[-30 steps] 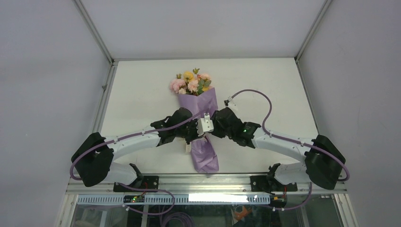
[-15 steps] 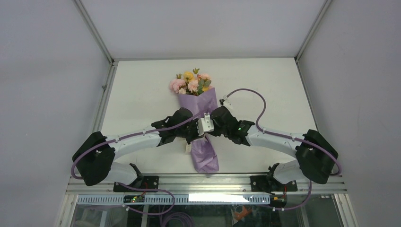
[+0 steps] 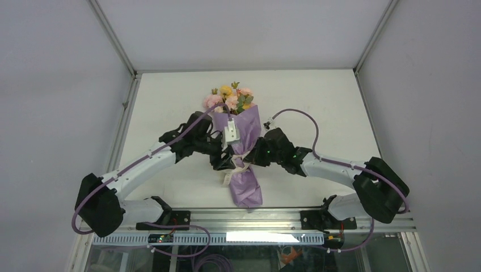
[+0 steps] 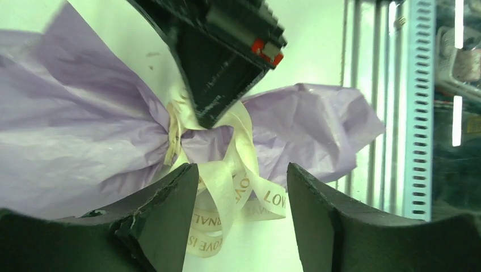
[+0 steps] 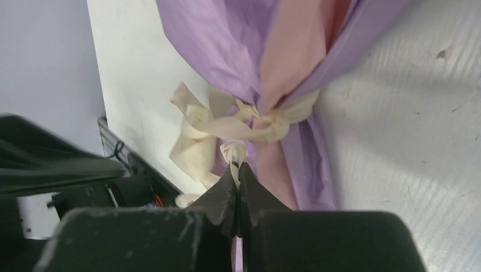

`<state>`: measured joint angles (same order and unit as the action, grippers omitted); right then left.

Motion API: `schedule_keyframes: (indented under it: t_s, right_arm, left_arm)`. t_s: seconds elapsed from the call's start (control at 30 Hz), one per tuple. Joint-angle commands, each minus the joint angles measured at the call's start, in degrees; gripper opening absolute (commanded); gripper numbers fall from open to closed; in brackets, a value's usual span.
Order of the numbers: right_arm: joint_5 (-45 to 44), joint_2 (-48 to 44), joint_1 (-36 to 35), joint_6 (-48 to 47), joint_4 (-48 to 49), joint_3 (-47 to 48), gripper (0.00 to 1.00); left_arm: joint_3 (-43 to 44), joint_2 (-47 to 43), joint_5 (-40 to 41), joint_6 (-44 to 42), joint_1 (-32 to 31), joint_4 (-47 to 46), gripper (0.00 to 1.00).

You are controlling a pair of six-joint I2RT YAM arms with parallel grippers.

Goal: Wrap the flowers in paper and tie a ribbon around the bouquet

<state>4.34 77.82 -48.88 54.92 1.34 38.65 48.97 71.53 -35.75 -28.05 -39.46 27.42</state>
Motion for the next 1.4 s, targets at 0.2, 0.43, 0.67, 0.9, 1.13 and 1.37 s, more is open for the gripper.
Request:
schedule_keyframes:
  t_s: [0.2,0.43,0.67,0.9,1.13,1.37]
  right_arm:
    - [18.59,3.54,2.84,-9.22,13.61,-4.28,0.00]
    - [18.18,3.11,4.03,-8.51,15.17,-5.69,0.00]
    - [18.69,1.91,5.17,-8.35,14.78,-7.04,0.00]
    - [19.04,1.11,6.06,-8.49,14.52,-7.57,0.00]
    - [20.04,2.92,6.43,-8.68,15.77,-6.79,0.00]
    - [22.11,6.02,6.43,-10.00,16.14,-4.60,0.00]
  left_arm:
    - [12.69,10.08,2.50,0.01,2.32,6.75,0.49]
    - [12.69,14.01,7.96,-5.02,-0.74,3.57,0.47]
    - [10.58,15.69,11.79,-6.71,-2.97,0.26,0.40]
    - [9.94,16.79,13.19,-5.13,-3.45,-2.80,0.28]
    - [10.88,15.03,11.96,-3.58,-3.86,-1.27,0.00]
    - [15.35,11.71,7.51,0.71,-2.91,4.80,0.00]
